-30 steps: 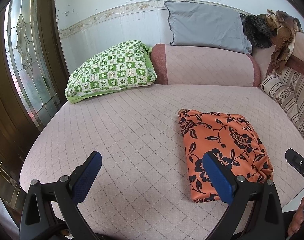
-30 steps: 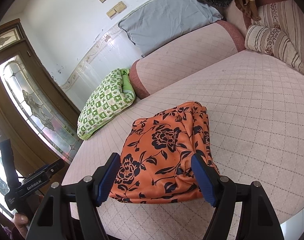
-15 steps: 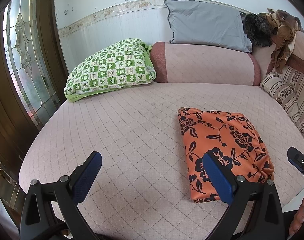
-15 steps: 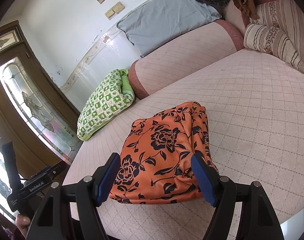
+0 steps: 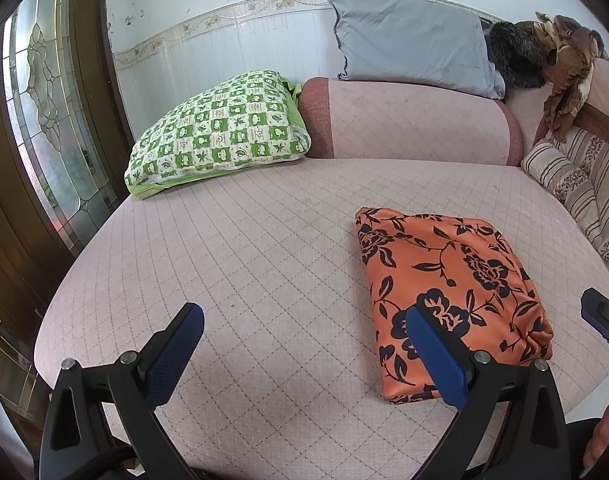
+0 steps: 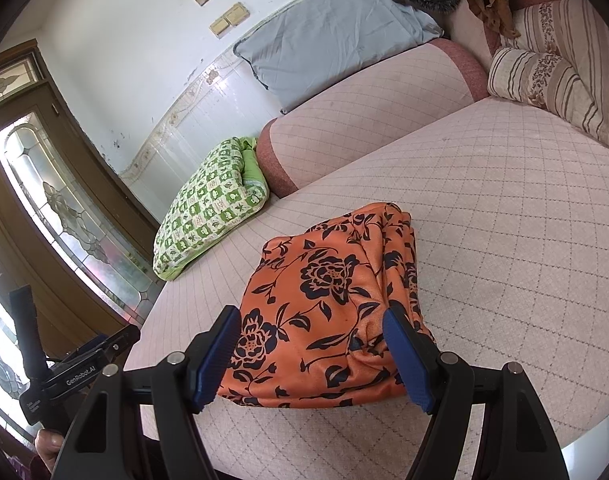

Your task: Fold small clothes

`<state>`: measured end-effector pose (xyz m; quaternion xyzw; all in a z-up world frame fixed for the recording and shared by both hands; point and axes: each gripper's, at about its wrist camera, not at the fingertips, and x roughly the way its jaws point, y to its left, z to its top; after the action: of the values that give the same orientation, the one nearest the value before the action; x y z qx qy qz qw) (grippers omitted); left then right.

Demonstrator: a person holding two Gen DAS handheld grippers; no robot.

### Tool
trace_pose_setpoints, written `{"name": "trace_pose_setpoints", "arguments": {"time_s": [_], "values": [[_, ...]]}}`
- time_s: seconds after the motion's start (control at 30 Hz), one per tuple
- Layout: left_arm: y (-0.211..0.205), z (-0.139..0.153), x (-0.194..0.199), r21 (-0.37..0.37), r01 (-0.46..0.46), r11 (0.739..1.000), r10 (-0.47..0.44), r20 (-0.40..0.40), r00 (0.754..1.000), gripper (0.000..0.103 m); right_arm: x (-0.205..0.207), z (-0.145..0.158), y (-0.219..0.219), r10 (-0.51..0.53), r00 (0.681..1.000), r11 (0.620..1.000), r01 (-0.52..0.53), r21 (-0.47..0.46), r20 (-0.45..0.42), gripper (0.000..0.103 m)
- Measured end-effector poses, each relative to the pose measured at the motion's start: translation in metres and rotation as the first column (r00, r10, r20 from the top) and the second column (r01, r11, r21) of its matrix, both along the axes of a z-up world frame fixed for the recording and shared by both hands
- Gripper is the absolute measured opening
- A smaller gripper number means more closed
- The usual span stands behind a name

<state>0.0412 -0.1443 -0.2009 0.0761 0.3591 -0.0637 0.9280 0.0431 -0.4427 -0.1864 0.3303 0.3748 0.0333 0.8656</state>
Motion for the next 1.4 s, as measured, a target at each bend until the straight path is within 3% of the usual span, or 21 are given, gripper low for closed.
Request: {"name": "trace_pose_setpoints", "arguments": {"time_s": [0.2,0.4,0.5,0.57,0.67,0.73,0.8,0.83,0.97,1.07,1.13,1.23,1.3,1.33,1.4], "values": [[0.002,-0.017,0.014,-0.008,0.002,1.000,-0.003,-0.054,0.999,0.101,0.004,-0.004,-0.004,-0.013,1.000,1.000,0.012,-0.005,-0.024,0.076],[0.003,-0.043,0.051,-0.046,0.004,0.999,-0.012,-0.164,0.986,0.101,0.036,-0.035,-0.030,-0.091,0.988,0.994,0.097,0.043,-0.128,0.076],[-0.010,-0.058,0.068,-0.023,0.004,1.000,-0.009,-0.203,0.979,0.101,0.051,-0.038,-0.031,-0.084,0.991,0.996,0.086,0.006,-0.107,0.067],[-0.021,-0.068,0.074,-0.019,0.016,1.000,-0.020,-0.223,0.975,0.101,0.061,-0.040,-0.024,-0.045,0.993,0.999,0.042,-0.035,-0.108,0.039],[-0.044,-0.088,0.078,0.016,0.059,0.998,-0.053,-0.263,0.963,0.101,0.080,-0.051,-0.006,0.042,0.988,0.997,-0.052,-0.060,-0.149,0.037],[-0.056,-0.103,0.078,0.086,0.054,0.995,-0.027,-0.291,0.956,0.101,0.091,-0.068,0.006,0.094,0.966,0.991,-0.114,-0.072,-0.240,0.038],[-0.055,-0.100,0.076,0.065,0.040,0.997,-0.020,-0.279,0.960,0.101,0.098,-0.094,0.010,0.126,0.925,0.987,-0.153,-0.047,-0.360,0.035],[-0.055,-0.096,0.077,0.069,0.046,0.997,-0.024,-0.284,0.958,0.101,0.098,-0.092,0.008,0.119,0.929,0.988,-0.147,-0.056,-0.350,0.033],[-0.052,-0.065,0.086,0.049,0.050,0.998,-0.038,-0.215,0.976,0.101,0.093,-0.073,-0.009,0.064,0.962,0.998,-0.068,-0.008,-0.265,0.036],[-0.062,-0.054,0.112,0.051,0.047,0.998,-0.034,-0.225,0.974,0.101,0.099,-0.055,-0.025,0.009,0.990,0.999,-0.004,0.041,-0.139,0.036],[-0.075,-0.056,0.131,0.076,0.060,0.995,-0.042,-0.219,0.975,0.101,0.116,-0.053,-0.030,0.003,0.994,0.996,0.006,0.087,-0.110,0.036],[-0.096,-0.072,0.159,0.139,0.076,0.987,-0.043,-0.229,0.973,0.101,0.148,-0.069,-0.030,0.019,0.990,0.983,0.007,0.182,-0.140,0.036],[-0.106,-0.094,0.179,0.133,0.086,0.987,-0.043,-0.300,0.953,0.101,0.164,-0.085,-0.028,0.038,0.983,0.977,0.001,0.215,-0.179,0.036],[-0.109,-0.105,0.186,0.137,0.086,0.987,-0.035,-0.338,0.940,0.101,0.175,-0.101,-0.027,0.058,0.971,0.972,-0.001,0.237,-0.233,0.036],[-0.114,-0.123,0.194,0.147,0.069,0.987,-0.008,-0.380,0.925,0.101,0.190,-0.130,-0.027,0.060,0.931,0.969,0.032,0.246,-0.359,0.027]]}}
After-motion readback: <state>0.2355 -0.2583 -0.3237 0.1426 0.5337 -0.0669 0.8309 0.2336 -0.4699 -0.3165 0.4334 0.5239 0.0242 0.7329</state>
